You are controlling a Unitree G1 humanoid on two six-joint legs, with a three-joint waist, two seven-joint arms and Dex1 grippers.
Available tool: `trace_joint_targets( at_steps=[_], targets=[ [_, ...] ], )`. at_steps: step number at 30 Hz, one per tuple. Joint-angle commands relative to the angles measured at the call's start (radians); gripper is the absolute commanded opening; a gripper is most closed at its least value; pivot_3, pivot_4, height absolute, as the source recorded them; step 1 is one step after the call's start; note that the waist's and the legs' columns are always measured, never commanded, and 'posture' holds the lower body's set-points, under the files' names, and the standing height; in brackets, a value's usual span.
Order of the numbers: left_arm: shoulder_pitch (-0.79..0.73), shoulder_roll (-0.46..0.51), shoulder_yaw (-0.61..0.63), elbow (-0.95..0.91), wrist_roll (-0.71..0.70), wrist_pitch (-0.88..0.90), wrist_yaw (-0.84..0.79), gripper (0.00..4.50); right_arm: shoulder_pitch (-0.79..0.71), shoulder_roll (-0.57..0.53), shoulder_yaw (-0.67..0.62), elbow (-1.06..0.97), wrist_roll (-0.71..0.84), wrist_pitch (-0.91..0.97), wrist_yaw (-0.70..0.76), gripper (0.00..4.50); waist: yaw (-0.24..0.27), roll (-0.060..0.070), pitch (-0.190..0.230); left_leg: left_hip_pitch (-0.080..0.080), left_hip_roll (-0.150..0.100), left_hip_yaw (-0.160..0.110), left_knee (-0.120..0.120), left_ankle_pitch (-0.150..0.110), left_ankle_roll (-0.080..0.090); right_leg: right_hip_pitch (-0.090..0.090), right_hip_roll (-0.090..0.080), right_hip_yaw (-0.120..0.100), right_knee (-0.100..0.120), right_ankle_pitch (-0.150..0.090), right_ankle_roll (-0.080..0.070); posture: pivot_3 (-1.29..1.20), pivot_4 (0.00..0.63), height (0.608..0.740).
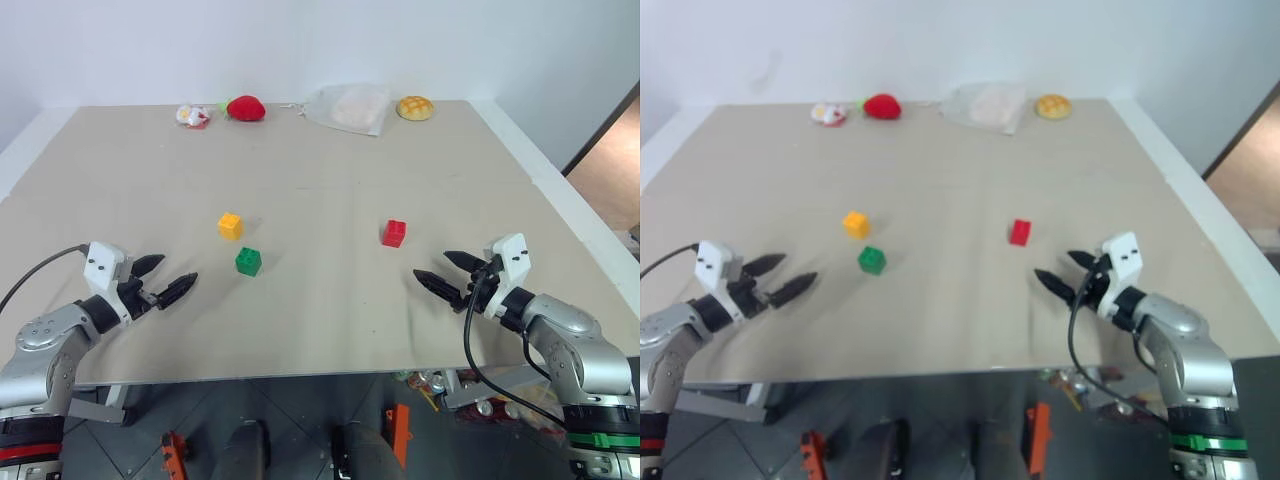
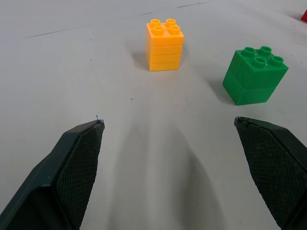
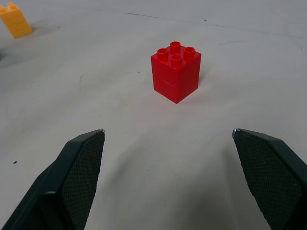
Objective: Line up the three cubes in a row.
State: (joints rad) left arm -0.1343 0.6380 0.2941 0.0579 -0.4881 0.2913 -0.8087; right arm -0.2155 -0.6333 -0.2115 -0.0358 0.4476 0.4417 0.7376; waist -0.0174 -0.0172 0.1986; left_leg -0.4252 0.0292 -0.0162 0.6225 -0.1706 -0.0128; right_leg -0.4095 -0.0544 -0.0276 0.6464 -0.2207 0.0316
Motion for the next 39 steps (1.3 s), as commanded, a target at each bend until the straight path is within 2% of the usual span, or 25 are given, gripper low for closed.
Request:
trace_joint_targets(
  at_steps=[1, 5, 11, 15, 20, 27, 39],
  targets=[
    [0.004, 0.026, 0.021, -0.023, 0.008, -0.026, -0.02, 4.5, -0.013, 0.002, -0.018, -0.021, 0.008, -0.003, -0.006, 4.43, 0.0, 0.0, 0.0, 0.0, 0.0, 0.0, 0.0, 0.0, 0.0, 0.0, 0.0, 0.0, 0.0, 0.0, 0.0, 0.0, 0.15, 0.74],
    [0.024, 0.068, -0.028, -0.019, 0.057, -0.093, -0.112, 4.5, -0.024, 0.008, 0.004, 0.004, -0.022, -0.016, -0.02, 4.43, 0.0, 0.0, 0.0, 0.0, 0.0, 0.0, 0.0, 0.0, 0.0, -0.001, 0.0, 0.0, 0.0, 0.0, 0.0, 0.0, 0.15, 0.74],
    [0.015, 0.075, -0.057, -0.058, 0.034, -0.103, -0.208, 4.5, -0.067, 0.015, 0.023, 0.068, -0.067, -0.038, -0.042, 4.43, 0.0, 0.0, 0.0, 0.0, 0.0, 0.003, 0.0, 0.0, 0.0, -0.001, 0.0, 0.002, 0.0, 0.001, 0.0, 0.0, 0.15, 0.74],
    [-0.013, 0.074, -0.094, -0.108, 0.038, -0.09, -0.236, 4.5, -0.153, 0.046, 0.059, 0.171, -0.132, -0.057, -0.106, 4.43, -0.002, 0.0, 0.0, 0.0, 0.001, 0.004, 0.0, 0.0, 0.0, -0.002, 0.0, 0.003, 0.0, 0.001, 0.0, 0.0, 0.15, 0.74],
    [-0.047, 0.061, -0.132, -0.156, 0.049, -0.084, -0.223, 4.5, -0.23, 0.123, 0.081, 0.186, -0.142, 0.0, -0.18, 4.43, -0.002, 0.0, 0.0, 0.0, 0.002, 0.005, 0.0, 0.0, 0.0, -0.002, 0.002, 0.004, 0.0, 0.002, -0.001, 0.0, 0.15, 0.74],
    [-0.042, 0.042, -0.15, -0.193, 0.057, -0.086, -0.19, 4.5, -0.248, 0.215, 0.095, 0.113, -0.133, 0.104, -0.273, 4.43, -0.003, 0.0, 0.0, 0.0, 0.002, 0.006, -0.002, 0.0, 0.0, -0.004, 0.004, 0.008, 0.0, 0.004, 0.004, 0.0, 0.15, 0.74],
    [-0.064, -0.044, -0.184, -0.255, 0.017, -0.079, -0.138, 4.5, -0.331, 0.331, 0.165, 0.116, -0.254, 0.149, -0.459, 4.43, -0.005, -0.001, -0.001, 0.0, 0.004, 0.013, 0.0, 0.0, 0.001, -0.008, 0.008, 0.018, 0.001, 0.009, 0.001, 0.0, 0.15, 0.74]
  ],
)
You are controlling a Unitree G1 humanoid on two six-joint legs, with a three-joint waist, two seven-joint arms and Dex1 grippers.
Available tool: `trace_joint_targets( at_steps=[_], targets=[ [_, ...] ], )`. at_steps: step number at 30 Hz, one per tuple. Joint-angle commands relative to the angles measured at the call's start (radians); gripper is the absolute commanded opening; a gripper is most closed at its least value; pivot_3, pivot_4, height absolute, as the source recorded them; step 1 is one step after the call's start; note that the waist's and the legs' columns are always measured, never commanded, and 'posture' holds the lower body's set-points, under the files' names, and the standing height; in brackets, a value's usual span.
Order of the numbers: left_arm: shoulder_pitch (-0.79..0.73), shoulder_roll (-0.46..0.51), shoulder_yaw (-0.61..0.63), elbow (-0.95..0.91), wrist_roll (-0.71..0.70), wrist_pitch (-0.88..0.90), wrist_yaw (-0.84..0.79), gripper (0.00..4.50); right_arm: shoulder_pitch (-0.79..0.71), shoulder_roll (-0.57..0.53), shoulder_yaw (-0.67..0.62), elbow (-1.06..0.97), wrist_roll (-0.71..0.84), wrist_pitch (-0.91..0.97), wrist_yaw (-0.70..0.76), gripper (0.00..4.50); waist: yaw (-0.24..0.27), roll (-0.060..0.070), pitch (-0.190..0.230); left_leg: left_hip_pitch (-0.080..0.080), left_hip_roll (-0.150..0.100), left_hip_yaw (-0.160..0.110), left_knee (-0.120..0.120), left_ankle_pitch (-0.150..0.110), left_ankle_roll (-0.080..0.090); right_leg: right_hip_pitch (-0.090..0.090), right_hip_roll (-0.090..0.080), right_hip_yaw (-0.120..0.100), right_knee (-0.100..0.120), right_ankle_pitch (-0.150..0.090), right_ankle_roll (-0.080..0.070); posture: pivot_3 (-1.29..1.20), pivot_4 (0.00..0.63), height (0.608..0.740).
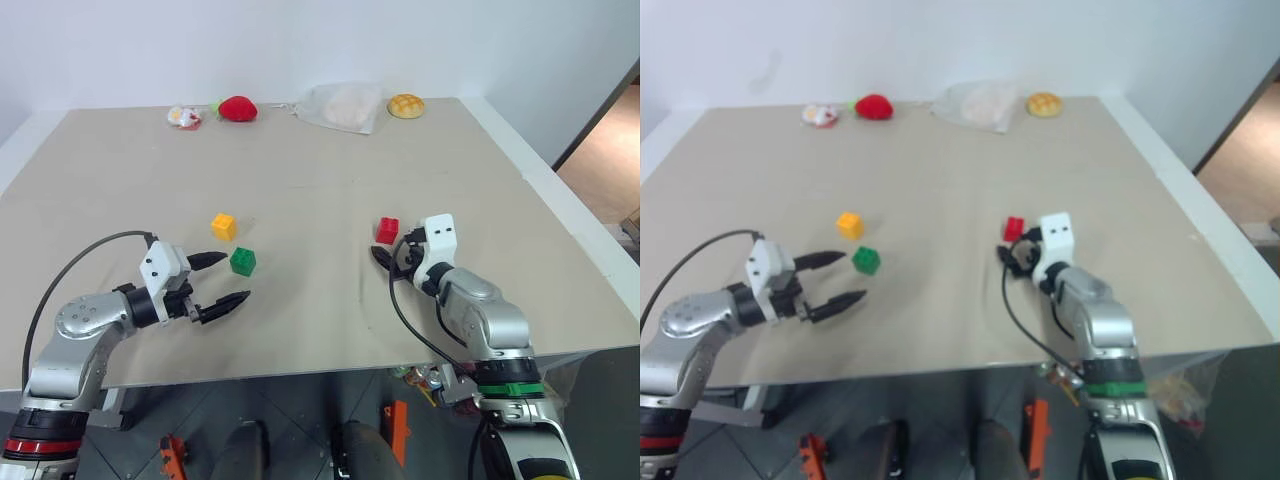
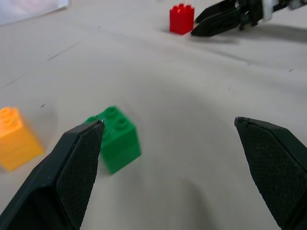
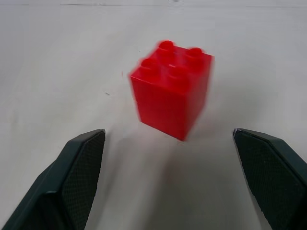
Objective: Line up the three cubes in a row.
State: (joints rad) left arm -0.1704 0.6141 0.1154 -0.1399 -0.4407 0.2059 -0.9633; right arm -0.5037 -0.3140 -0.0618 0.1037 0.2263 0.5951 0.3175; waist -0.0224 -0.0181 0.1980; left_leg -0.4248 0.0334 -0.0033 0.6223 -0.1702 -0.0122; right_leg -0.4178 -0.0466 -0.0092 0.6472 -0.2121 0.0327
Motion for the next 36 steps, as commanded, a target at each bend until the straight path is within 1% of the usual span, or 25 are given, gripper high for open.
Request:
trace_joint_targets(
  at_steps=[1, 6, 7, 12, 14, 15, 20, 21, 22, 24, 26, 27, 31, 35, 36],
  targets=[
    [-0.033, -0.03, -0.008, -0.064, -0.038, 0.013, 0.021, 4.5, -0.05, 0.02, 0.017, -0.022, -0.037, -0.002, -0.051, 4.43, 0.0, 0.0, 0.0, 0.0, 0.0, 0.0, 0.0, 0.0, 0.0, 0.0, 0.0, 0.001, 0.0, 0.0, 0.0, 0.0, 0.15, 0.74],
    [-0.056, -0.077, -0.029, -0.079, -0.039, 0.019, 0.054, 4.5, -0.088, 0.038, 0.036, 0.012, -0.085, -0.018, -0.1, 4.43, 0.0, 0.0, 0.0, -0.001, 0.001, 0.001, 0.0, 0.0, 0.0, -0.001, 0.002, 0.002, 0.0, 0.001, 0.001, 0.0, 0.15, 0.74],
    [-0.061, -0.088, -0.031, -0.079, -0.041, 0.017, 0.061, 4.5, -0.098, 0.043, 0.031, 0.024, -0.087, -0.018, -0.11, 4.43, 0.0, 0.0, 0.0, -0.001, 0.002, 0.002, 0.0, 0.0, 0.0, -0.002, 0.002, 0.003, 0.0, 0.003, 0.004, 0.0, 0.15, 0.74],
    [-0.079, -0.126, -0.04, -0.076, -0.029, 0.003, 0.096, 4.5, -0.123, 0.048, 0.036, 0.065, -0.107, -0.038, -0.122, 4.43, 0.0, -0.001, 0.0, -0.002, 0.003, 0.003, 0.0, 0.0, 0.0, -0.003, 0.004, 0.004, 0.0, 0.004, 0.005, 0.0, 0.15, 0.74],
    [-0.085, -0.137, -0.045, -0.079, -0.025, 0.003, 0.108, 4.5, -0.129, 0.05, 0.035, 0.076, -0.111, -0.045, -0.125, 3.89, 0.0, -0.001, 0.0, -0.002, 0.004, 0.003, 0.0, 0.0, 0.0, -0.003, 0.005, 0.004, 0.0, 0.005, 0.004, 0.0, 0.15, 0.74],
    [-0.09, -0.143, -0.046, -0.078, -0.024, 0.002, 0.116, 4.5, -0.13, 0.05, 0.037, 0.082, -0.114, -0.057, -0.123, 3.69, 0.0, -0.001, 0.0, -0.002, 0.004, 0.003, 0.0, 0.0, 0.0, -0.004, 0.006, 0.004, 0.0, 0.005, 0.004, 0.0, 0.15, 0.74],
    [-0.115, -0.17, -0.045, -0.079, -0.032, 0.007, 0.147, 4.5, -0.134, 0.059, 0.023, 0.118, -0.116, -0.089, -0.132, 1.92, 0.0, -0.001, 0.0, -0.002, 0.005, 0.003, 0.0, 0.0, 0.0, -0.004, 0.007, 0.005, 0.0, 0.005, 0.004, 0.0, 0.15, 0.74],
    [-0.123, -0.174, -0.044, -0.078, -0.035, 0.014, 0.154, 4.5, -0.132, 0.058, 0.023, 0.122, -0.117, -0.094, -0.131, 1.42, 0.0, -0.001, 0.0, -0.002, 0.005, 0.003, 0.0, 0.0, 0.0, -0.004, 0.007, 0.006, 0.0, 0.005, 0.004, 0.0, 0.15, 0.74],
    [-0.131, -0.178, -0.043, -0.079, -0.044, 0.022, 0.158, 4.5, -0.131, 0.057, 0.02, 0.124, -0.114, -0.098, -0.129, 1.18, 0.0, -0.001, 0.0, -0.002, 0.005, 0.003, 0.0, 0.0, 0.0, -0.004, 0.007, 0.006, 0.0, 0.005, 0.004, 0.0, 0.15, 0.74],
    [-0.145, -0.176, -0.038, -0.092, -0.081, 0.054, 0.154, 4.5, -0.129, 0.052, 0.014, 0.119, -0.103, -0.104, -0.112, 1.15, 0.0, -0.001, 0.0, -0.002, 0.005, 0.004, 0.001, 0.0, 0.0, -0.004, 0.007, 0.006, 0.0, 0.006, 0.004, 0.0, 0.15, 0.74],
    [-0.158, -0.151, -0.033, -0.104, -0.131, 0.108, 0.123, 4.5, -0.121, 0.033, 0.023, 0.089, -0.069, -0.112, -0.029, 1.15, 0.0, -0.001, 0.0, -0.002, 0.005, 0.004, 0.001, 0.0, 0.0, -0.004, 0.007, 0.007, 0.0, 0.006, 0.004, 0.0, 0.15, 0.74],
    [-0.164, -0.134, -0.029, -0.106, -0.152, 0.127, 0.099, 4.5, -0.111, 0.012, 0.04, 0.063, -0.059, -0.136, 0.035, 1.15, -0.001, -0.001, 0.0, -0.002, 0.005, 0.004, 0.001, 0.0, 0.0, -0.004, 0.008, 0.007, 0.0, 0.006, 0.004, 0.0, 0.15, 0.74],
    [-0.199, -0.077, -0.016, -0.065, -0.172, 0.154, 0.041, 4.5, -0.089, -0.059, 0.07, 0.031, -0.026, -0.167, 0.211, 1.15, 0.0, -0.001, 0.0, -0.002, 0.006, 0.004, 0.001, 0.0, 0.0, -0.005, 0.008, 0.007, 0.0, 0.006, 0.004, 0.0, 0.15, 0.74],
    [-0.238, -0.046, 0.001, -0.018, -0.203, 0.195, 0.003, 4.5, -0.039, -0.16, 0.058, -0.05, 0.13, -0.155, 0.524, 1.15, 0.0, -0.001, 0.0, -0.002, 0.007, 0.004, 0.001, 0.0, 0.0, -0.005, 0.01, 0.007, 0.0, 0.005, 0.004, 0.0, 0.15, 0.74],
    [-0.241, -0.039, 0.001, -0.016, -0.212, 0.21, -0.008, 4.5, -0.031, -0.187, 0.053, -0.057, 0.159, -0.149, 0.584, 1.15, 0.0, -0.001, 0.0, -0.002, 0.008, 0.004, 0.001, 0.0, 0.0, -0.005, 0.011, 0.008, 0.0, 0.005, 0.004, 0.0, 0.15, 0.74]
  ],
)
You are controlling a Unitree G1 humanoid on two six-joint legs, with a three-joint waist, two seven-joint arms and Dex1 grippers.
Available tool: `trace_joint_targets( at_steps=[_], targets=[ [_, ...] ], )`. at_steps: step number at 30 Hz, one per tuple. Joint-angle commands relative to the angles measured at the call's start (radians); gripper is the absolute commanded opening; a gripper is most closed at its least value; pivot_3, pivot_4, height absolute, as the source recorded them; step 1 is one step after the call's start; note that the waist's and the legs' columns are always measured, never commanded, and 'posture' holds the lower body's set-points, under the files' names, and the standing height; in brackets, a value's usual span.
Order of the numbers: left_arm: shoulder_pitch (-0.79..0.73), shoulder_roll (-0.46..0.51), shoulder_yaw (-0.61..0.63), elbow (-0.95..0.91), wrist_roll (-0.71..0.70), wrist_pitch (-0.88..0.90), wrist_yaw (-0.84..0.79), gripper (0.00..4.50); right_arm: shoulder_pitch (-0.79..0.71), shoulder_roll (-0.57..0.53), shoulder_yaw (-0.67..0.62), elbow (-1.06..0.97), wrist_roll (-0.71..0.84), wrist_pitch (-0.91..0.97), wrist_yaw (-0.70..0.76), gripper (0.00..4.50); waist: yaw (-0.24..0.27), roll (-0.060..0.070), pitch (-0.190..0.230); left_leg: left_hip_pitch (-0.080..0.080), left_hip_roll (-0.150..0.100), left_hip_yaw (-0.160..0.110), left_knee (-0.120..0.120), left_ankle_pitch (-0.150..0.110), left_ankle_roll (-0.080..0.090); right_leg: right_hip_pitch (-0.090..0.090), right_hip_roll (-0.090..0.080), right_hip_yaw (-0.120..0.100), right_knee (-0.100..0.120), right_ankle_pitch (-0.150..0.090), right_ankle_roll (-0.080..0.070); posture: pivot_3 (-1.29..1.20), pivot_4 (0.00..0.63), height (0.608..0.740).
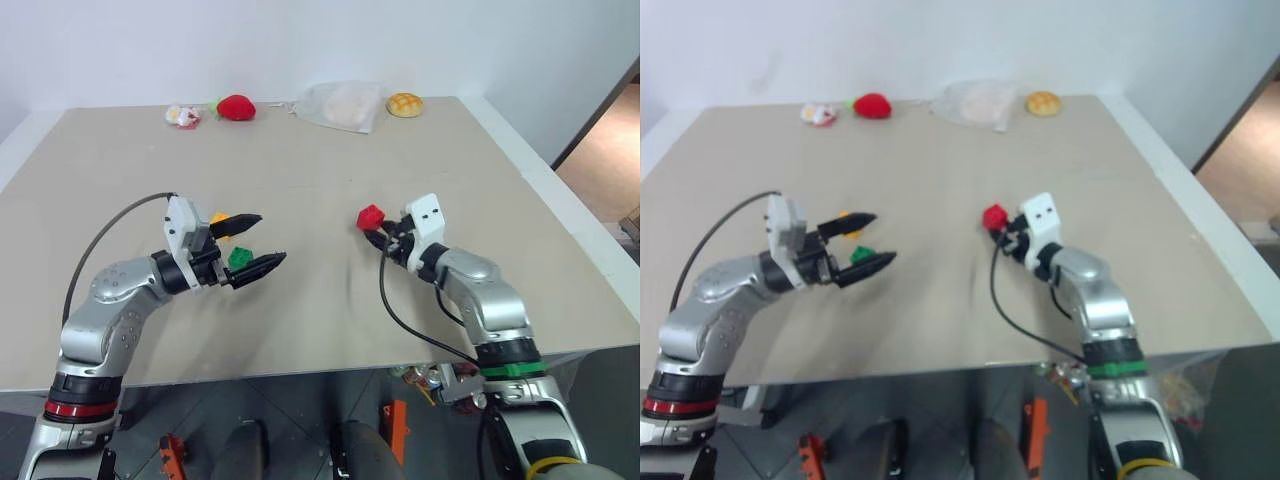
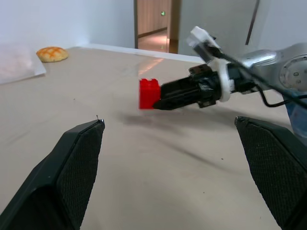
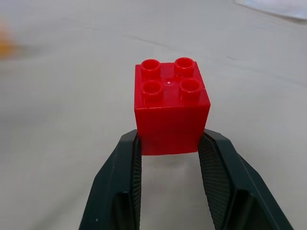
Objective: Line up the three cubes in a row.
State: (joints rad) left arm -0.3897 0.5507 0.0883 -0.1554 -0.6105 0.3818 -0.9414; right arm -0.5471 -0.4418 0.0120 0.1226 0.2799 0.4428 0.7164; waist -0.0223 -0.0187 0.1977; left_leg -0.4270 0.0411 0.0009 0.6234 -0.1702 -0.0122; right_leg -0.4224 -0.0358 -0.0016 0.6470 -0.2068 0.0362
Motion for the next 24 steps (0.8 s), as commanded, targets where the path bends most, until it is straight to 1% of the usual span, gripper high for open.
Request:
trace_joint_targets(
  at_steps=[1, 5, 6, 9, 12, 14, 17, 24],
  targets=[
    [-0.021, 0.035, 0.025, -0.002, -0.05, 0.05, -0.045, 4.5, 0.024, -0.096, -0.019, -0.081, 0.129, 0.012, 0.257, 1.15, 0.0, 0.0, 0.0, 0.0, 0.0, 0.0, 0.0, 0.0, 0.0, 0.0, 0.0, 0.0, 0.0, 0.0, 0.0, 0.0, 0.15, 0.74],
    [-0.023, 0.083, 0.019, 0.012, -0.074, 0.09, -0.128, 4.5, 0.054, -0.223, 0.03, -0.064, 0.146, -0.011, 0.485, 1.15, 0.0, 0.0, 0.0, 0.0, 0.001, 0.001, 0.001, 0.0, 0.0, 0.0, 0.001, 0.0, 0.0, -0.001, -0.001, 0.0, 0.15, 0.74],
    [-0.028, 0.091, 0.018, 0.02, -0.075, 0.092, -0.143, 4.5, 0.057, -0.242, 0.043, -0.051, 0.139, -0.028, 0.522, 1.15, 0.0, 0.0, 0.0, 0.0, 0.002, 0.001, 0.001, 0.0, 0.0, 0.0, 0.001, 0.0, 0.0, -0.003, -0.006, 0.0, 0.15, 0.74],
    [-0.047, 0.112, 0.01, 0.051, -0.059, 0.076, -0.186, 4.5, 0.052, -0.267, 0.091, 0.017, 0.089, -0.092, 0.593, 1.15, -0.001, 0.0, 0.0, 0.001, 0.004, 0.001, 0.001, 0.0, 0.0, 0.0, 0.003, 0.0, 0.0, -0.002, -0.008, 0.0, 0.15, 0.74],
    [-0.057, 0.113, 0.008, 0.074, -0.035, 0.044, -0.214, 4.5, 0.037, -0.268, 0.122, 0.078, 0.051, -0.144, 0.631, 1.15, -0.001, 0.0, 0.0, 0.001, 0.006, 0.0, 0.002, 0.0, 0.0, 0.0, 0.007, 0.0, 0.0, -0.001, -0.011, 0.0, 0.15, 0.74],
    [-0.059, 0.11, 0.002, 0.089, -0.021, 0.02, -0.24, 4.5, 0.0, -0.249, 0.157, 0.172, -0.006, -0.223, 0.642, 1.15, -0.001, 0.0, 0.0, 0.001, 0.006, 0.0, 0.002, 0.0, 0.0, 0.0, 0.007, 0.0, 0.0, -0.001, -0.011, 0.0, 0.15, 0.74],
    [-0.056, 0.107, -0.002, 0.1, -0.016, 0.016, -0.258, 4.5, -0.051, -0.228, 0.19, 0.261, -0.062, -0.315, 0.66, 1.15, -0.003, -0.001, 0.0, 0.002, 0.007, 0.001, 0.003, 0.0, 0.0, -0.001, 0.009, 0.002, 0.0, 0.0, -0.011, 0.0, 0.15, 0.74],
    [-0.041, 0.101, -0.003, 0.092, -0.01, 0.016, -0.26, 4.5, -0.188, -0.195, 0.201, 0.414, -0.1, -0.419, 0.723, 1.15, -0.004, -0.002, 0.0, 0.004, 0.009, -0.001, 0.005, 0.0, 0.0, -0.001, 0.014, 0.003, 0.0, 0.006, -0.017, 0.0, 0.15, 0.74]
  ],
)
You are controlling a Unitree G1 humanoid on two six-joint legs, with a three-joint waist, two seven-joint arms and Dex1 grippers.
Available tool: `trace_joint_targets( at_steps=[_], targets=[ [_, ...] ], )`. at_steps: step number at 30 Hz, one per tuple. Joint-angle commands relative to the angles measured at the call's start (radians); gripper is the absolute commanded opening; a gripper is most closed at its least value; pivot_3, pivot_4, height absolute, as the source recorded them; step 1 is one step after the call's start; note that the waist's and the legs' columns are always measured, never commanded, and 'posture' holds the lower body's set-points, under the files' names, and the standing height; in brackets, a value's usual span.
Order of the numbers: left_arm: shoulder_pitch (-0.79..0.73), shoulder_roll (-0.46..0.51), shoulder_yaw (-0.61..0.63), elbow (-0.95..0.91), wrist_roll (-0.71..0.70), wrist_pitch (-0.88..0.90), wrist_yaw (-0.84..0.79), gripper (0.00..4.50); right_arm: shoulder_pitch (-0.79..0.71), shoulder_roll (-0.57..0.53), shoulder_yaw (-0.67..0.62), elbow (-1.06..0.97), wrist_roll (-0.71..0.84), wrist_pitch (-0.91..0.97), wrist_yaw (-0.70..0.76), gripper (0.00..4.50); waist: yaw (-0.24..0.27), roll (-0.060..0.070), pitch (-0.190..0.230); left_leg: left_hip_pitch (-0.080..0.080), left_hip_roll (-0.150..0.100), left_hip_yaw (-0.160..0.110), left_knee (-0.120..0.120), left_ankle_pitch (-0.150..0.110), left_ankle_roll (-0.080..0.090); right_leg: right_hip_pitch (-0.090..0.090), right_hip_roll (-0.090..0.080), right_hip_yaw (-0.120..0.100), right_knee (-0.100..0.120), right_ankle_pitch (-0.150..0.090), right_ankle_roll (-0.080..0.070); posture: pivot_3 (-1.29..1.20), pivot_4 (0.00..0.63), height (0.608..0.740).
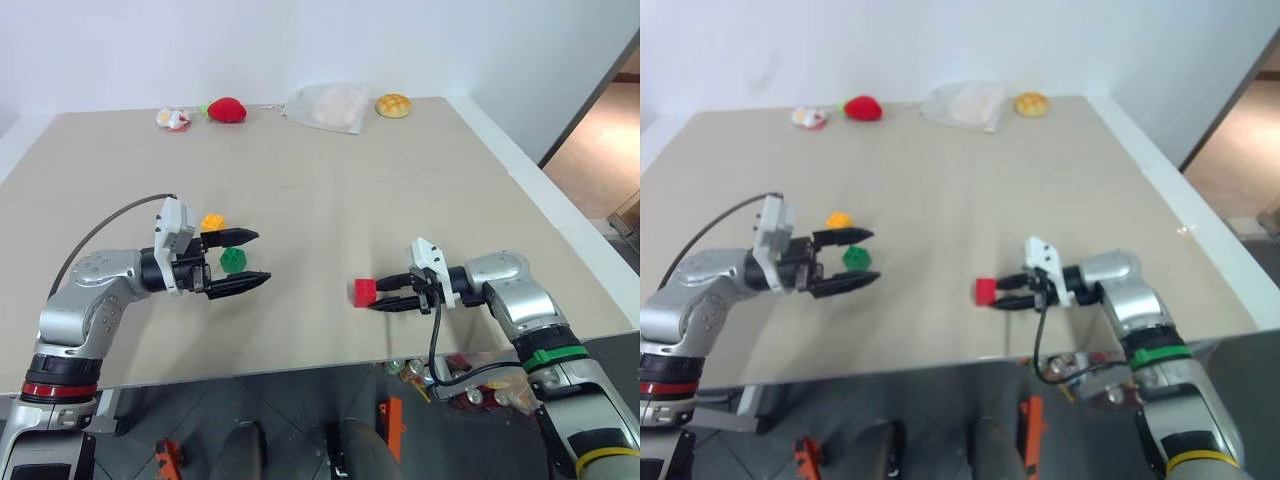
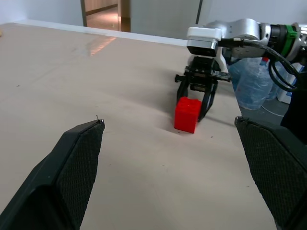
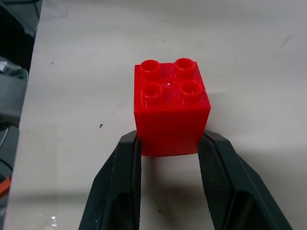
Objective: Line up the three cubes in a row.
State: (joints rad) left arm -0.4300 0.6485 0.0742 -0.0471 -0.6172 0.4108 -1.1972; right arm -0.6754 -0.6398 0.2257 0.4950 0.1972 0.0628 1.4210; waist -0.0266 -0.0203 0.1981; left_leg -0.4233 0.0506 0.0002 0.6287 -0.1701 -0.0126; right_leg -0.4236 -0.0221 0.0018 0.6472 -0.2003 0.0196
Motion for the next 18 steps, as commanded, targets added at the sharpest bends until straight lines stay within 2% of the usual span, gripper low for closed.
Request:
trace_joint_targets(
  at_steps=[1, 8, 13, 18],
  targets=[
    [0.002, 0.0, 0.013, -0.022, -0.006, -0.009, -0.001, 4.5, -0.08, 0.007, -0.012, 0.064, -0.023, -0.054, 0.029, 1.15, 0.0, 0.0, 0.0, 0.0, 0.0, 0.0, 0.0, 0.0, 0.0, 0.0, 0.0, 0.0, 0.0, 0.001, 0.0, 0.0, 0.15, 0.74],
    [0.032, -0.018, 0.015, -0.06, -0.016, 0.001, 0.027, 4.5, -0.198, 0.053, -0.019, 0.208, -0.042, -0.112, 0.065, 1.15, 0.001, 0.0, 0.0, -0.001, 0.0, 0.001, -0.001, 0.001, -0.002, -0.001, 0.0, 0.002, 0.0, 0.0, 0.001, 0.0, 0.15, 0.74],
    [0.043, -0.022, 0.019, -0.076, -0.022, 0.007, 0.04, 4.5, -0.2, 0.061, -0.004, 0.231, -0.054, -0.129, 0.116, 1.15, 0.004, 0.0, 0.0, -0.001, 0.0, 0.001, -0.003, 0.001, -0.003, -0.002, 0.0, 0.003, 0.0, 0.0, 0.006, 0.0, 0.15, 0.74],
    [0.05, -0.02, 0.029, -0.089, -0.036, 0.017, 0.051, 4.5, -0.219, 0.086, 0.018, 0.34, -0.129, -0.221, 0.073, 1.15, 0.003, 0.0, 0.0, -0.001, 0.0, 0.001, -0.003, 0.0, -0.003, -0.002, 0.0, 0.003, 0.0, -0.001, 0.003, 0.0, 0.15, 0.74]
  ],
)
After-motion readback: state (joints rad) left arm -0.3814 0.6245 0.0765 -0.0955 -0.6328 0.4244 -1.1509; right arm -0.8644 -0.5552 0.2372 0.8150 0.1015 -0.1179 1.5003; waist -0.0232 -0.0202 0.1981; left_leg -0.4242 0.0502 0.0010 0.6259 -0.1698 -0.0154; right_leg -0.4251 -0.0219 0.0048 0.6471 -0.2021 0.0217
